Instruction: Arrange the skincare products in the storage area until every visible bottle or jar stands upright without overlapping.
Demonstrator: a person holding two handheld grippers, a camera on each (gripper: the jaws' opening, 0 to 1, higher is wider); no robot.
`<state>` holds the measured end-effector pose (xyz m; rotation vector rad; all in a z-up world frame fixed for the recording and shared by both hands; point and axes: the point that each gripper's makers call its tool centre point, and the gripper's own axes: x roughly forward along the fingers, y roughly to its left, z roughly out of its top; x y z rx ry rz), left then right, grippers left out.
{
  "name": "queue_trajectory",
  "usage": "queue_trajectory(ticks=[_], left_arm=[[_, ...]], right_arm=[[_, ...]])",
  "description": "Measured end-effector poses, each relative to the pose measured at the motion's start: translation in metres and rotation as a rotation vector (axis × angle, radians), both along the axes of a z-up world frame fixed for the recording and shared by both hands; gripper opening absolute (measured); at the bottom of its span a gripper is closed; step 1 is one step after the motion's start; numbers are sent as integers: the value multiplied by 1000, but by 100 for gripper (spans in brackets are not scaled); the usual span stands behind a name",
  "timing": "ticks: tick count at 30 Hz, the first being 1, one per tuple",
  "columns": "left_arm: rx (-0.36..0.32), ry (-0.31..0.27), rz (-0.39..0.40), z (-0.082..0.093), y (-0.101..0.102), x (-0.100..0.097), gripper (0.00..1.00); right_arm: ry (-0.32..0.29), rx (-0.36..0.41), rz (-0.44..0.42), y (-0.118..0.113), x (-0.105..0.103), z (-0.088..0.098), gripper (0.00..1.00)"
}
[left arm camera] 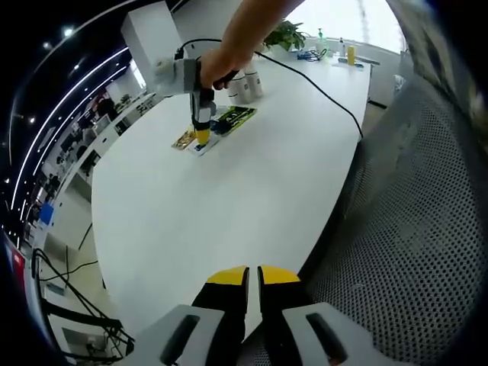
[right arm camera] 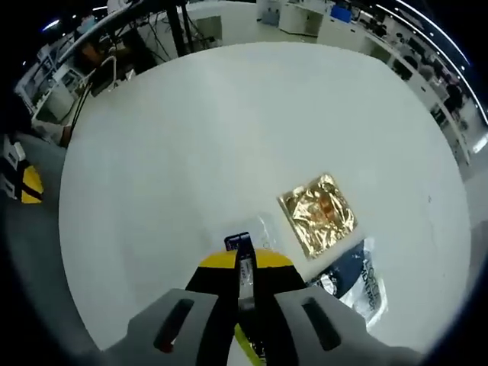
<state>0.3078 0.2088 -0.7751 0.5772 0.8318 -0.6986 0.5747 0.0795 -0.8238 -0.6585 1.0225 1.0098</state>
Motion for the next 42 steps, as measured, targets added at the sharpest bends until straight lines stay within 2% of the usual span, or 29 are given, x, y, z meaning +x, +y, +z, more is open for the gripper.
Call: queue_trajectory(ticks=[5,14,16,18,20,22,29,35,36,39,42], left_arm=[[1,2,-3,0,0,-1,5],[4,5,-1,-1,0,0,5],[6,5,0,-1,1,0,5],[4,1,0,0,0,0,5],[6,4,-1,-1,0,0,5],[6,5,-2,-1,0,-1,5],[-3,1,-2,0,0,0,6],[-81,-66,9,16,-7,6,5],[-110,-99,15,23,-9,10,5],[-236,-191,47,48,-16,19,5],[-297,-202,61,56,-19,20,5]], right_arm=[[6,-20,74,2,-3,0,5],[22,-29,90,3,-3,1,6],[-29,-25,101,5,0,8,9],[-23,26,91,12,-6,17,11],[-32,39,90,12,-11,26,12],[-72,62,110,13,-12,37,12],[-137,258,63,23,-37,88,14],[-174,490,-123,14,-71,138,13],[-202,521,-129,10,-80,148,14],[-234,555,-159,2,-98,163,18],[-280,619,-186,-5,-123,185,25]])
